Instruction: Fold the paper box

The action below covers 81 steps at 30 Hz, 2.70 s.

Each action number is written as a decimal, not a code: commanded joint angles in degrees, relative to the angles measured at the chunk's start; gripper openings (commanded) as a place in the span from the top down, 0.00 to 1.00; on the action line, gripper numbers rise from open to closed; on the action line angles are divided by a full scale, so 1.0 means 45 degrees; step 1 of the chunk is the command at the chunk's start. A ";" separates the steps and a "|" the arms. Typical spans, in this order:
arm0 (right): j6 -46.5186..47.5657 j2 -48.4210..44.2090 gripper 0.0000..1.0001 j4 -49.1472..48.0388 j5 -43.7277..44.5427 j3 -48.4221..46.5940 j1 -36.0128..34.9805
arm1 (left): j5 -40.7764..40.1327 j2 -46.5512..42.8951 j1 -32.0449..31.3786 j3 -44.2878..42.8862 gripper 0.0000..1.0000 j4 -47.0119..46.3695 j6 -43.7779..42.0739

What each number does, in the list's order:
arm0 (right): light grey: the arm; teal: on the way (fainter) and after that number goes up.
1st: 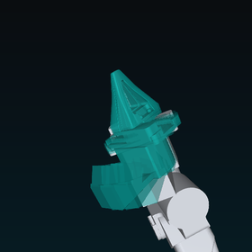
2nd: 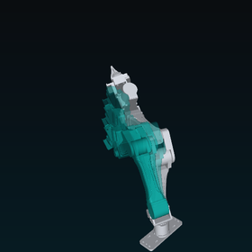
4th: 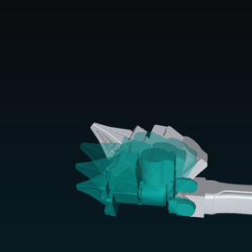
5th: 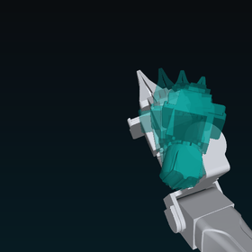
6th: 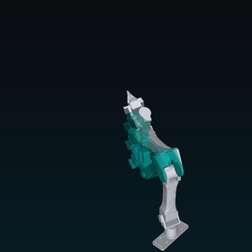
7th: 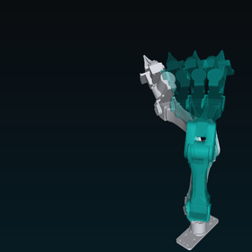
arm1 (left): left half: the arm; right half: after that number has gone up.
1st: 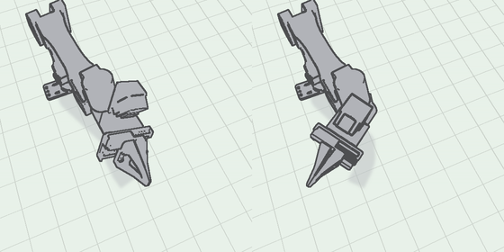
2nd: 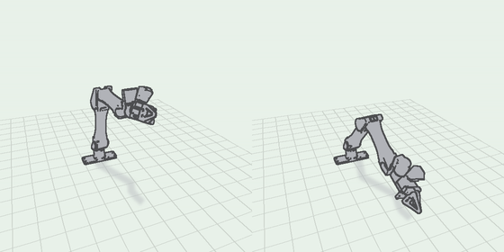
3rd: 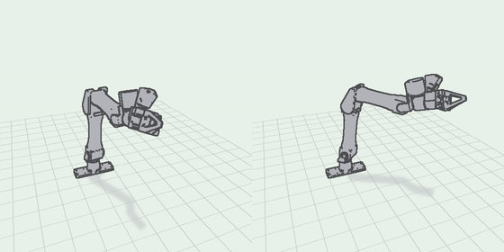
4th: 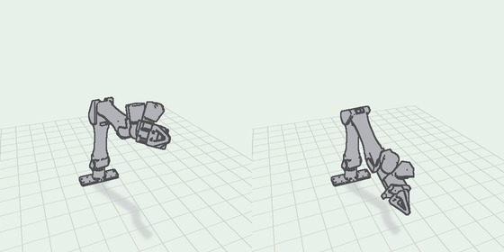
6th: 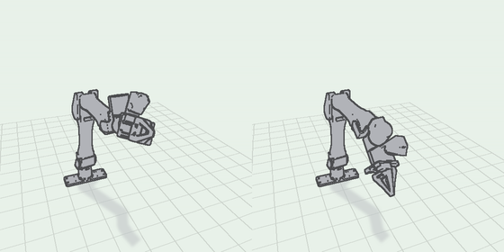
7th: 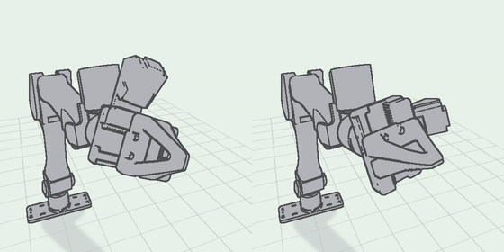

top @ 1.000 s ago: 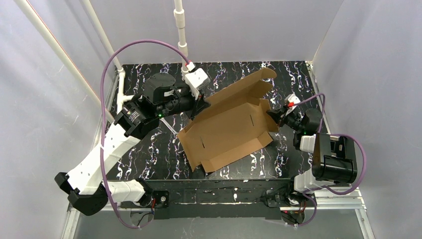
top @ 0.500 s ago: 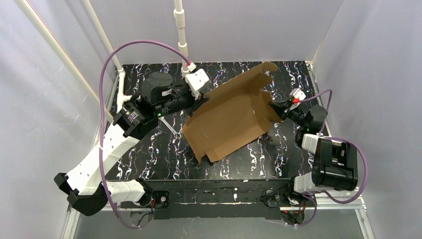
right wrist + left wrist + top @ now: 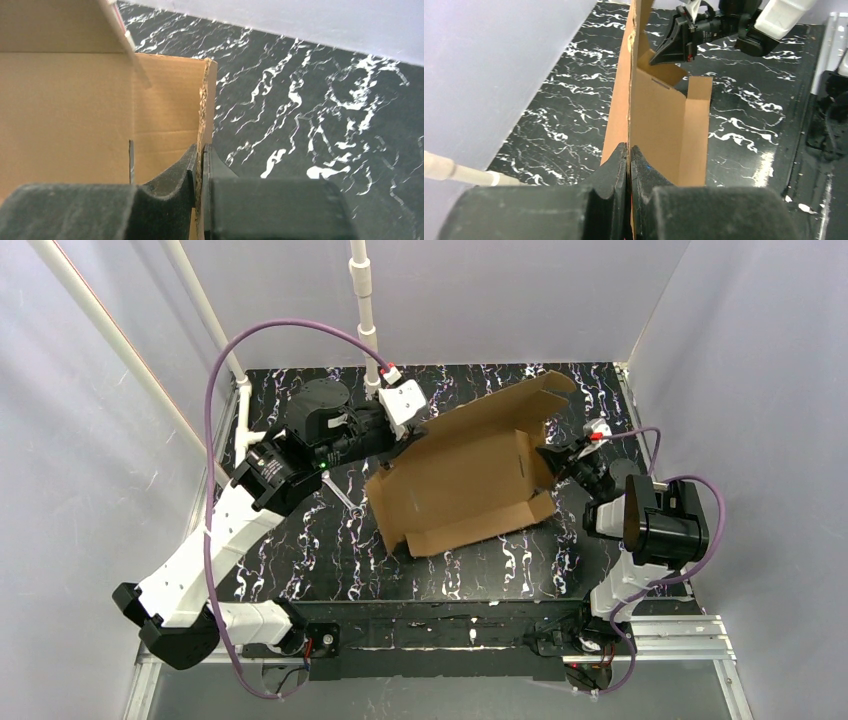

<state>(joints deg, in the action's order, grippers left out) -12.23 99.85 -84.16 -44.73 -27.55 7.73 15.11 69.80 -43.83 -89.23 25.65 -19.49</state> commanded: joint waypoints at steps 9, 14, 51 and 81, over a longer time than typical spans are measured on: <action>0.1409 -0.1716 0.71 -0.1338 -0.2139 0.1281 0.0138 | 0.0733 -0.0456 -0.0025 0.0796 1.00 -0.1220 0.0851; 0.2195 -0.3251 0.61 0.2329 -0.2948 0.0303 0.0815 | -0.0421 -0.0531 -0.0028 0.0762 1.00 -0.0890 -0.0394; 0.6675 -0.5915 0.99 1.3434 -0.3993 -0.4608 -0.0408 | -0.1405 0.0192 -0.0025 -0.1591 1.00 0.0507 -0.0291; 0.2645 -0.1462 0.99 -0.2008 0.1814 0.0644 -0.2575 | -0.1288 0.1615 -0.0005 -0.1557 1.00 -0.0124 0.2402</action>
<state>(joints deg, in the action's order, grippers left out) -3.49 94.24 -81.93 -36.32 -27.79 -3.29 6.59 78.50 -43.83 -97.19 29.17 -13.23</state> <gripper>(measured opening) 0.042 0.013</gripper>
